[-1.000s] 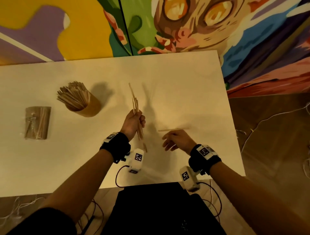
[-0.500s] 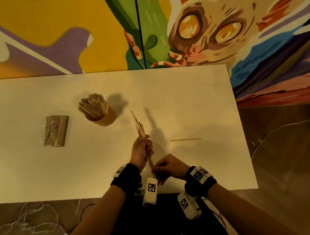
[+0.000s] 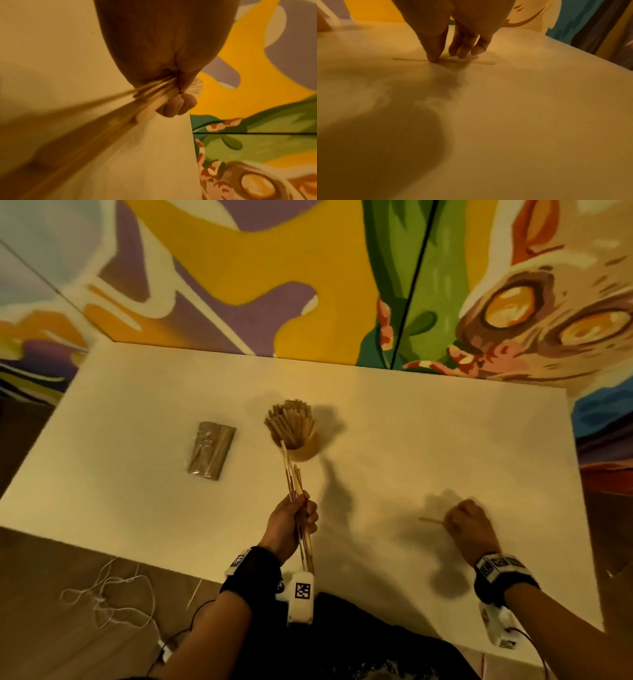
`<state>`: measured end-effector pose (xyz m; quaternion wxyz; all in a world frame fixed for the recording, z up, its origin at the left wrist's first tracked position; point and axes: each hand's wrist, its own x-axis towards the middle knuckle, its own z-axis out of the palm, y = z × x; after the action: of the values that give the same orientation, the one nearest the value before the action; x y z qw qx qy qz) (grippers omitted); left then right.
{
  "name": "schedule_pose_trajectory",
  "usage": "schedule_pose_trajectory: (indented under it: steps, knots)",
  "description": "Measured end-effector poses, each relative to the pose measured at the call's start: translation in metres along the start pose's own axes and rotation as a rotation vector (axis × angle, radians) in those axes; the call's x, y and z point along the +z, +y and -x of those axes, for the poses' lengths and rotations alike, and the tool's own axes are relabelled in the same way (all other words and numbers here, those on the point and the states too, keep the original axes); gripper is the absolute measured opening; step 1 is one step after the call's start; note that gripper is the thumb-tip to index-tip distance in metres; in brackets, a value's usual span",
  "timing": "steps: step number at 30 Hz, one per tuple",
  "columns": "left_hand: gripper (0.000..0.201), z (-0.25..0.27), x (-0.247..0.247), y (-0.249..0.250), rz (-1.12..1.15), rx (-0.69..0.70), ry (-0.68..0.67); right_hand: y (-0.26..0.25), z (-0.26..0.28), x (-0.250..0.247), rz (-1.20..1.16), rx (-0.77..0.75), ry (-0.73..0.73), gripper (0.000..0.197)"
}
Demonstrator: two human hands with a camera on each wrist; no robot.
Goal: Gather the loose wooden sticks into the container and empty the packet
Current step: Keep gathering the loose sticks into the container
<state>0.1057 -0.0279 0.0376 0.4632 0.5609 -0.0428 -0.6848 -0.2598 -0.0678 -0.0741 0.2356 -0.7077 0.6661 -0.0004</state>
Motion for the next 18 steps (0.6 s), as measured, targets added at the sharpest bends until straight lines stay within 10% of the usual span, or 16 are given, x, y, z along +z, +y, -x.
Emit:
schedule_pose_trajectory:
  steps: [8, 18]
  knots:
    - [0.021, -0.001, -0.01, 0.023, 0.094, 0.084, 0.005, -0.034, 0.011, 0.003, -0.001, -0.006, -0.094, 0.014]
    - [0.018, -0.007, 0.016, 0.004, -0.265, 0.122, -0.076, -0.229, 0.004, -0.048, -0.983, 0.165, -0.292, 0.011]
